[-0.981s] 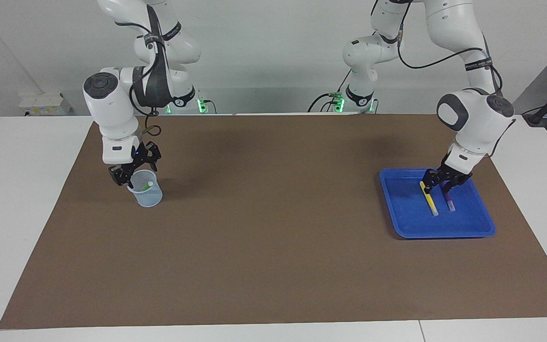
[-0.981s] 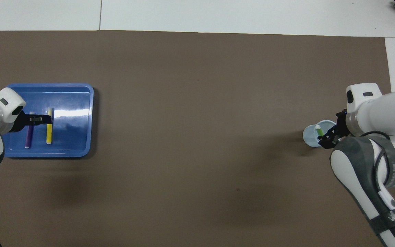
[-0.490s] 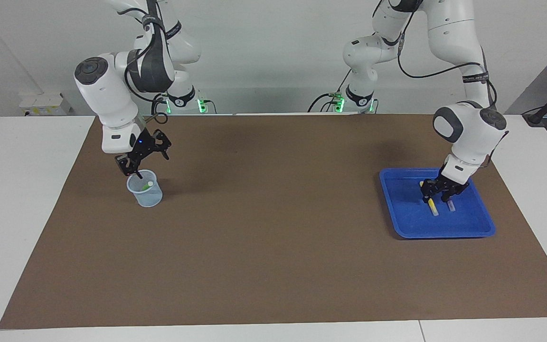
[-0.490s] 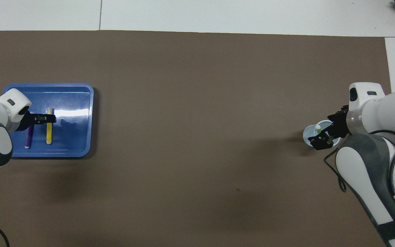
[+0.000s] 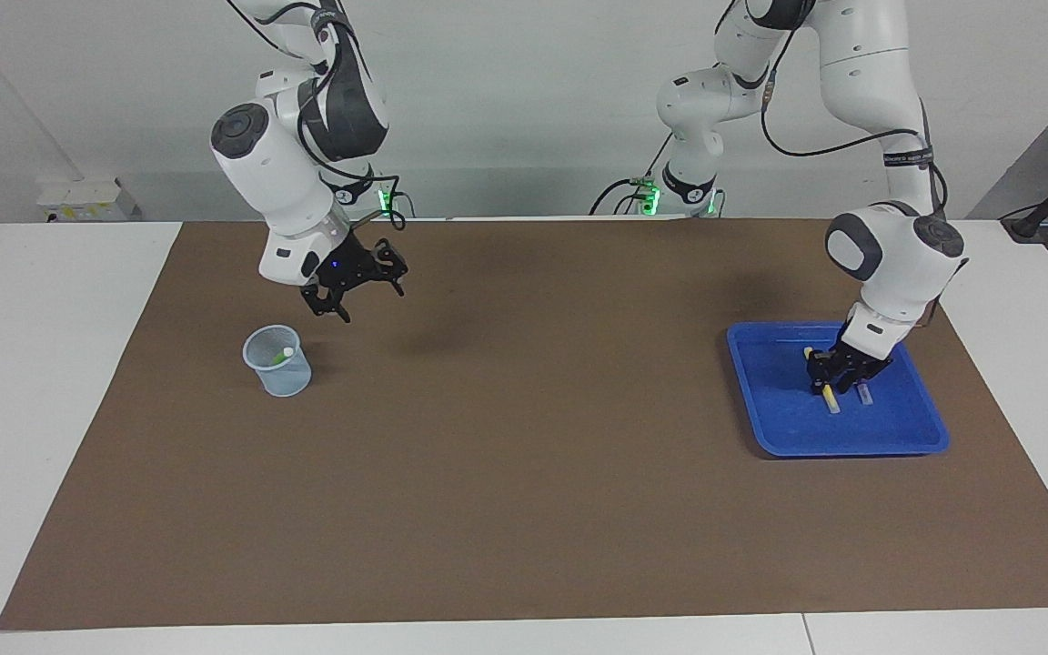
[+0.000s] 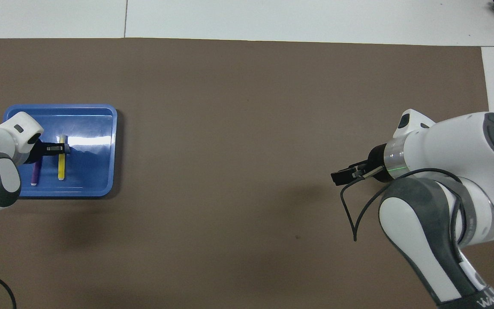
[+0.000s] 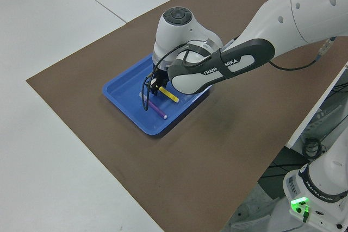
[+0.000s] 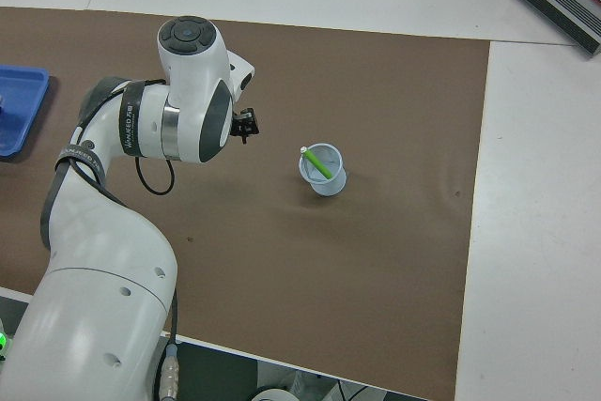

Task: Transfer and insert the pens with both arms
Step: 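Grasp the yellow pen with the left gripper while the right gripper withdraws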

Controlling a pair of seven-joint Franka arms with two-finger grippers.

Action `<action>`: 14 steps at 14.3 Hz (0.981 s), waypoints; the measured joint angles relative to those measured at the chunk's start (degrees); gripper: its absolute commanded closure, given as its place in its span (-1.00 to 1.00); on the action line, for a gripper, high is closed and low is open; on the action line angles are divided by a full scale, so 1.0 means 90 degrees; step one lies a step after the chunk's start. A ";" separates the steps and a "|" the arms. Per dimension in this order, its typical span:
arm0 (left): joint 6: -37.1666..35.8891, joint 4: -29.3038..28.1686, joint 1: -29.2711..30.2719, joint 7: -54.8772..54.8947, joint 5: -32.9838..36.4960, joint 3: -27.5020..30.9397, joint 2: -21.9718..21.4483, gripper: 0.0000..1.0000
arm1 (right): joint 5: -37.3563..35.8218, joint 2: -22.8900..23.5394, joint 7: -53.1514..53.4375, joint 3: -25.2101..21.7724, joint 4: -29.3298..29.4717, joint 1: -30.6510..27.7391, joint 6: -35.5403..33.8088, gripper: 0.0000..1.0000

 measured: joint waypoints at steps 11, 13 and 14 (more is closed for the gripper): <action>-0.1026 0.0525 -0.0019 -0.0691 0.0006 -0.0072 -0.0006 1.00 | 0.0898 -0.0021 0.2014 0.0014 0.0025 0.0400 0.0001 -1.00; -0.1802 0.1061 -0.0099 -0.1182 0.0006 -0.0083 -0.0033 1.00 | 0.1045 -0.0021 0.2255 0.0013 0.0029 0.0411 0.0090 -1.00; -0.2104 0.1272 -0.0145 -0.1440 0.0006 -0.0083 -0.0062 1.00 | 0.1157 -0.0021 0.2453 0.0013 0.0030 0.0445 0.0128 -1.00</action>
